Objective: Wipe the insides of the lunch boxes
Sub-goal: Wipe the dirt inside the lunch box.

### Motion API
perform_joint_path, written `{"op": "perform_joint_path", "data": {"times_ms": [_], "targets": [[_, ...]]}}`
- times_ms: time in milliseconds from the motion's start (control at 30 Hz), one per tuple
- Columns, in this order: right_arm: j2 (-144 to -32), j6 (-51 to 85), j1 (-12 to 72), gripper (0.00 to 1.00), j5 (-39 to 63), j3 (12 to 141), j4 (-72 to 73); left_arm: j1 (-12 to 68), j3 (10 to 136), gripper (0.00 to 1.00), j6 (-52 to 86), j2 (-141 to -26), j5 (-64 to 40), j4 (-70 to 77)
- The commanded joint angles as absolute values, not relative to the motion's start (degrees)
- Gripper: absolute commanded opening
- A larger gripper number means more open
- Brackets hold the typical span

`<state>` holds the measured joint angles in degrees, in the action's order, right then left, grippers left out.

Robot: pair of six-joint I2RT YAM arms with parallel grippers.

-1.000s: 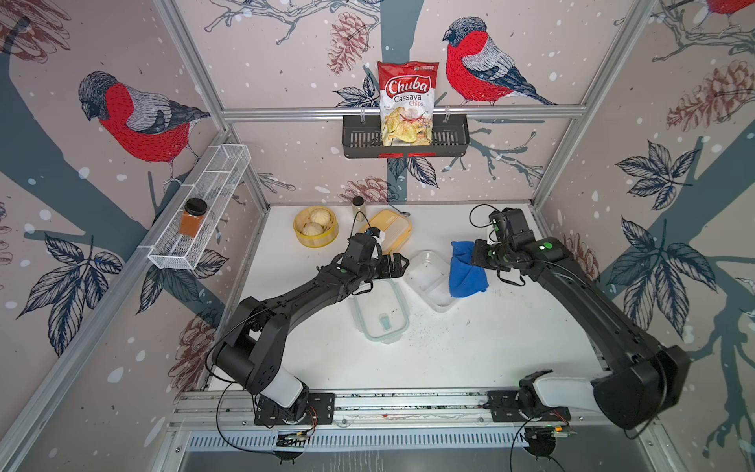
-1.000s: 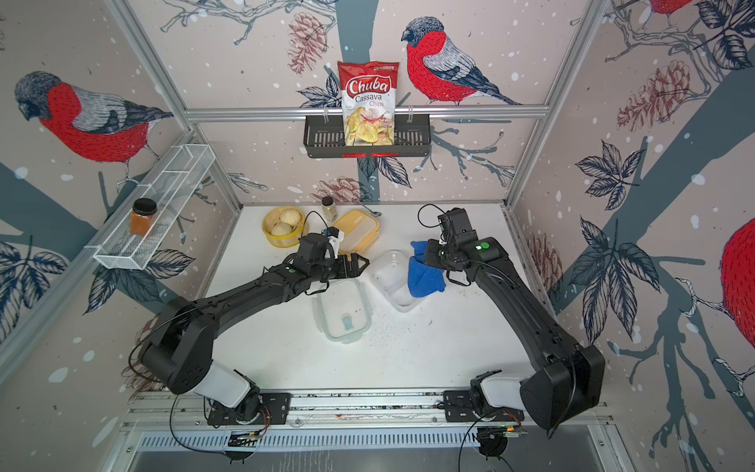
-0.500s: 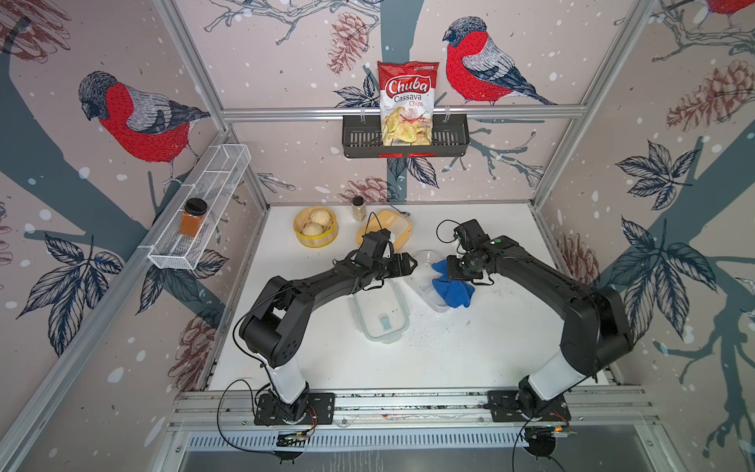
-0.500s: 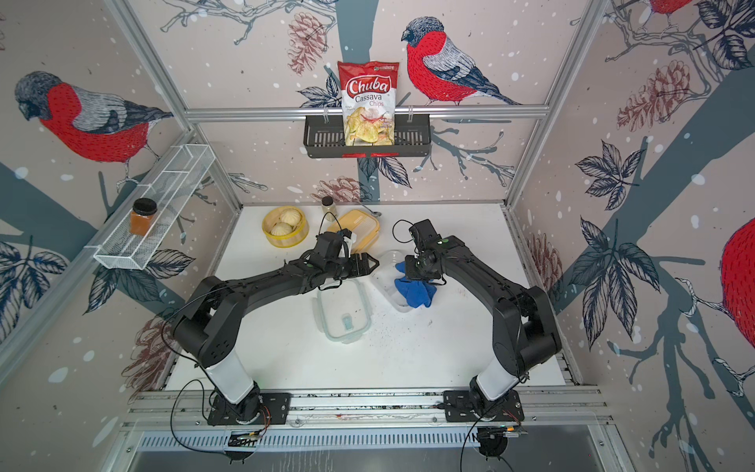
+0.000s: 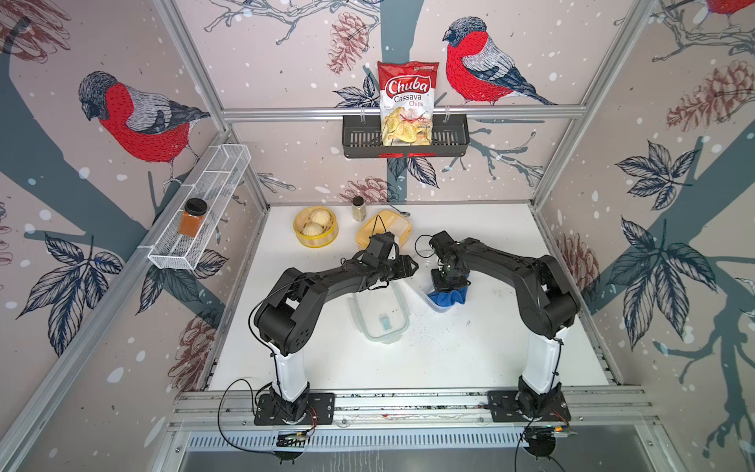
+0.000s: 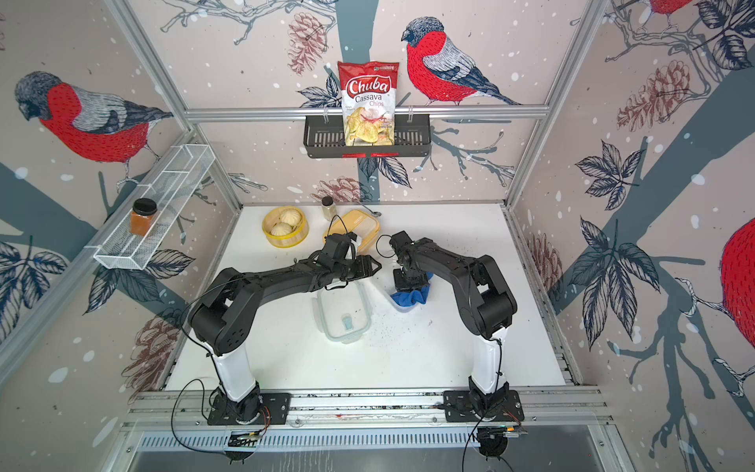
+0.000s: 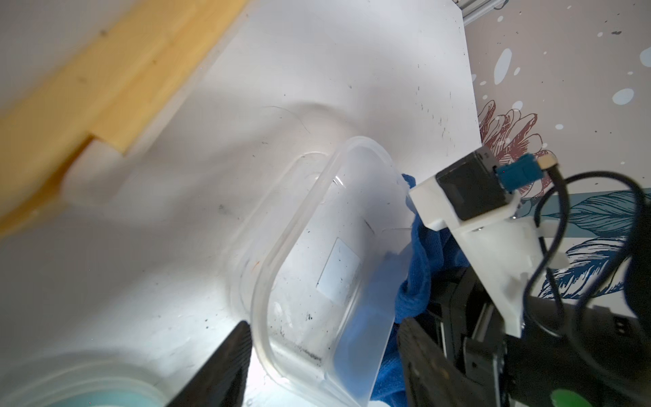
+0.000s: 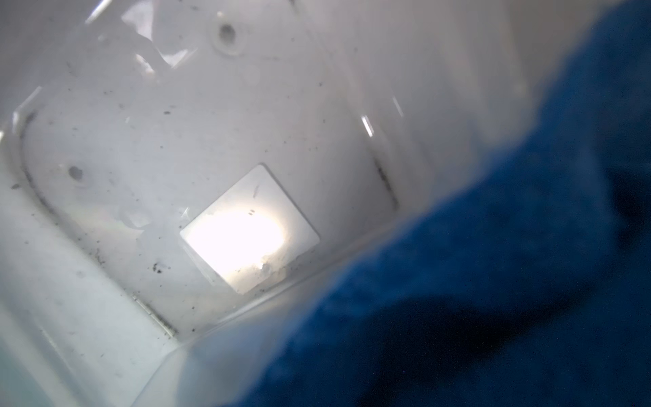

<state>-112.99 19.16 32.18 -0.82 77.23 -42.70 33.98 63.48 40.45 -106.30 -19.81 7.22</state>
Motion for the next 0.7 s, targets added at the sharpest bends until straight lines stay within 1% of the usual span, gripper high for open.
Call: {"op": "perform_joint_path", "data": {"times_ms": [0,100,167,233,300,433,567,667], "targets": [[-114.31,19.93,31.41,0.0,-8.54,76.76,-43.33,34.28,63.44,0.66,40.52,-106.35,-20.38,9.86],[-113.55,20.43,31.39,0.0,-9.08,75.73,-41.66,34.28,63.34,0.65,40.52,-106.85,-20.78,10.38],[-114.4,20.31,31.4,0.0,-8.66,74.53,-40.68,34.28,63.31,0.59,40.74,-107.26,-21.2,11.04],[-116.21,19.59,31.49,0.0,-4.52,73.69,-39.76,34.28,63.42,0.52,40.85,-107.65,-21.58,11.42],[-117.24,18.15,32.03,0.0,-0.28,73.23,-38.13,34.28,63.55,0.49,40.79,-107.75,-21.58,11.64],[-115.11,18.69,34.66,0.0,0.97,70.82,-33.76,34.28,63.18,0.49,40.45,-107.58,-20.04,11.67],[-112.39,21.4,34.62,0.0,4.68,69.11,-30.31,34.28,63.47,0.54,39.86,-108.03,-20.76,10.56],[-111.19,22.75,35.04,0.0,7.4,68.86,-28.57,34.37,63.65,0.54,39.43,-108.06,-20.17,9.63]]}}
